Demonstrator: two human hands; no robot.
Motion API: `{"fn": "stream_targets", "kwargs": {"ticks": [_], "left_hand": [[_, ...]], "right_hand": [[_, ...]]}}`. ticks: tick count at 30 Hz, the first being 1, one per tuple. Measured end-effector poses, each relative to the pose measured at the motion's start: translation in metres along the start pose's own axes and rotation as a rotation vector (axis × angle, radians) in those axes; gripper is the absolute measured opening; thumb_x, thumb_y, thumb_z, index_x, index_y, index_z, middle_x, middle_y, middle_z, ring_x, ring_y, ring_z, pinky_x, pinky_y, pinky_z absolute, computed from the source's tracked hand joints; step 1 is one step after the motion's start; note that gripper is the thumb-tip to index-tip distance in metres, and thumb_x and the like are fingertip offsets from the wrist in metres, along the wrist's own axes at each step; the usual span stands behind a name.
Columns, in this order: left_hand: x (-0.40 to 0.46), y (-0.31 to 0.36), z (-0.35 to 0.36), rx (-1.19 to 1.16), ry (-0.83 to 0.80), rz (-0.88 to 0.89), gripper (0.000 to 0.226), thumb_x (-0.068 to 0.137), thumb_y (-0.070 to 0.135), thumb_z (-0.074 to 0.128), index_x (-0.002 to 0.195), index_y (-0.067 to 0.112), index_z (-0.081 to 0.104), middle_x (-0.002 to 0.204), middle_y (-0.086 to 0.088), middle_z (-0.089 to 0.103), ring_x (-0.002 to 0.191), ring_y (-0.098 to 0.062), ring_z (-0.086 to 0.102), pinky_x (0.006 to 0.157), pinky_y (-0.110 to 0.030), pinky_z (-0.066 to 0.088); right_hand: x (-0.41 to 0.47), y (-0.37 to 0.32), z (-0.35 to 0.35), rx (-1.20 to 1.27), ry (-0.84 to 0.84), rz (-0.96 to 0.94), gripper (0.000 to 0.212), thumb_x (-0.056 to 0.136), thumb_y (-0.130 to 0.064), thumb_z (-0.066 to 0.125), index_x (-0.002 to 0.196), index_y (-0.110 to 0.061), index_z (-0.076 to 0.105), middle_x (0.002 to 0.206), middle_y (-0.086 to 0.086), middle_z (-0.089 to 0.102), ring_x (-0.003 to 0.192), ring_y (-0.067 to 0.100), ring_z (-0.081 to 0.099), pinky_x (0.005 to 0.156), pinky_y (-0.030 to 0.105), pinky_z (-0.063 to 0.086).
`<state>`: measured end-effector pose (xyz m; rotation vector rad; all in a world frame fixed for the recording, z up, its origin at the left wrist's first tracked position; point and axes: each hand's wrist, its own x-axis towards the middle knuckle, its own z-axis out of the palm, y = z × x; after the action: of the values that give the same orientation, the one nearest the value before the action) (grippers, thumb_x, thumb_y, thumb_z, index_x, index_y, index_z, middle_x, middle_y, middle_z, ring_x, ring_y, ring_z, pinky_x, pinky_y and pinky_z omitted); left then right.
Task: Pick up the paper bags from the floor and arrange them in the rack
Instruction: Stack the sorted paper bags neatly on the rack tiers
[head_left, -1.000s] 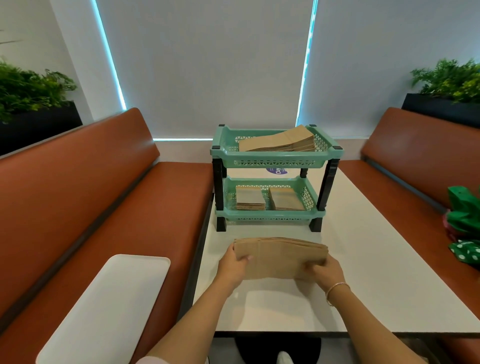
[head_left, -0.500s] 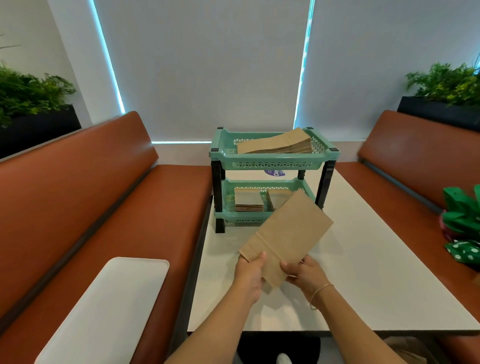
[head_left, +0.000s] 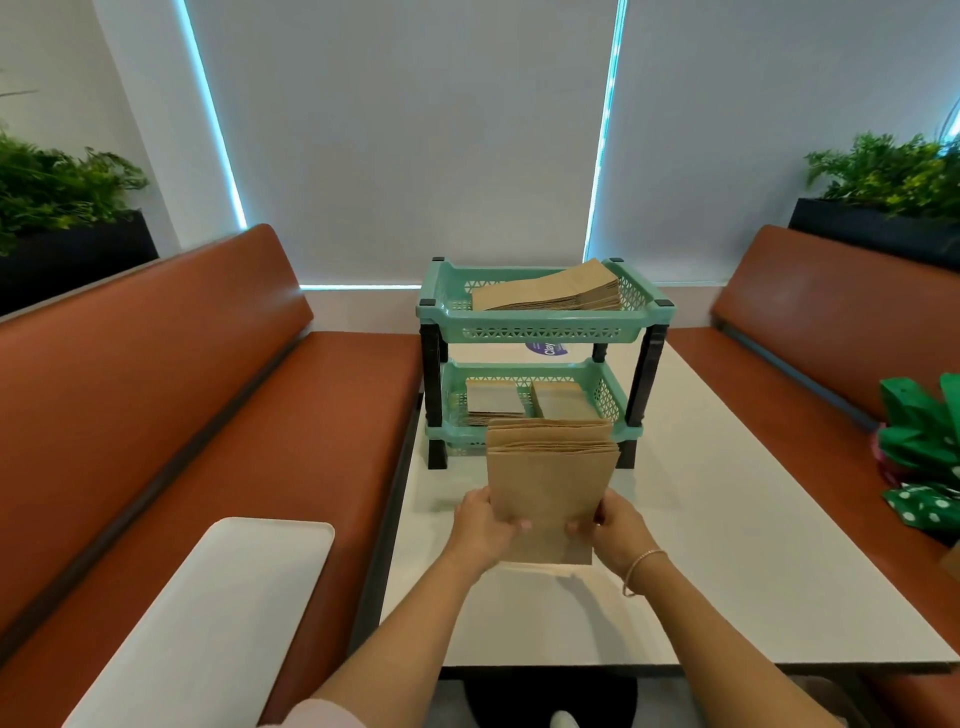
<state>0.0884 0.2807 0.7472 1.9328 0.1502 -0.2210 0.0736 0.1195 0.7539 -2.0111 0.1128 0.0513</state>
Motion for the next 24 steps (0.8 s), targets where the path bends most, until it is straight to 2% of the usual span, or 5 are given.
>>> {"fn": "stream_targets", "kwargs": {"ticks": [9, 15, 18, 20, 24], "left_hand": [[-0.009, -0.012, 0.004, -0.122, -0.032, -0.043, 0.05, 0.076, 0.007, 0.074, 0.123, 0.013, 0.057, 0.118, -0.005, 0.064, 0.107, -0.022, 0.06, 0.094, -0.032, 0.05], [-0.017, -0.016, 0.003, -0.141, -0.052, -0.039, 0.021, 0.094, 0.0, 0.047, 0.08, 0.004, 0.062, 0.077, -0.013, 0.06, 0.069, -0.024, 0.056, 0.051, -0.024, 0.05], [-0.012, -0.014, 0.006, -0.264, -0.047, -0.112, 0.011, 0.087, 0.006, 0.064, 0.095, 0.012, 0.064, 0.096, -0.01, 0.067, 0.09, -0.024, 0.061, 0.074, -0.028, 0.053], [-0.008, -0.01, 0.008, -0.228, -0.046, -0.106, 0.042, 0.077, 0.009, 0.075, 0.117, 0.012, 0.059, 0.115, -0.005, 0.066, 0.107, -0.022, 0.06, 0.093, -0.03, 0.049], [-0.004, 0.002, 0.007, -0.185, -0.004, -0.122, 0.057, 0.073, 0.007, 0.078, 0.125, 0.013, 0.054, 0.123, -0.004, 0.062, 0.113, -0.022, 0.057, 0.098, -0.032, 0.046]], "right_hand": [[0.001, 0.013, 0.011, -0.142, 0.018, 0.087, 0.025, 0.087, 0.004, 0.05, 0.081, -0.02, 0.05, 0.084, -0.001, 0.055, 0.088, 0.021, 0.05, 0.076, 0.027, 0.039], [-0.006, 0.025, 0.017, -0.244, -0.033, 0.125, 0.013, 0.095, -0.003, 0.048, 0.093, -0.016, 0.05, 0.09, -0.004, 0.05, 0.083, 0.016, 0.05, 0.065, 0.011, 0.044], [0.0, 0.02, 0.011, -0.224, -0.021, 0.117, 0.015, 0.088, -0.008, 0.055, 0.085, -0.023, 0.054, 0.095, 0.003, 0.057, 0.092, 0.024, 0.055, 0.081, 0.025, 0.046], [0.001, 0.018, 0.008, -0.182, -0.012, 0.123, 0.021, 0.085, -0.004, 0.056, 0.102, -0.017, 0.061, 0.099, 0.005, 0.06, 0.093, 0.022, 0.054, 0.084, 0.029, 0.045], [-0.002, 0.019, 0.008, -0.163, -0.042, 0.171, 0.043, 0.079, 0.004, 0.058, 0.12, -0.01, 0.057, 0.114, 0.011, 0.063, 0.099, 0.024, 0.055, 0.093, 0.035, 0.047]]}}
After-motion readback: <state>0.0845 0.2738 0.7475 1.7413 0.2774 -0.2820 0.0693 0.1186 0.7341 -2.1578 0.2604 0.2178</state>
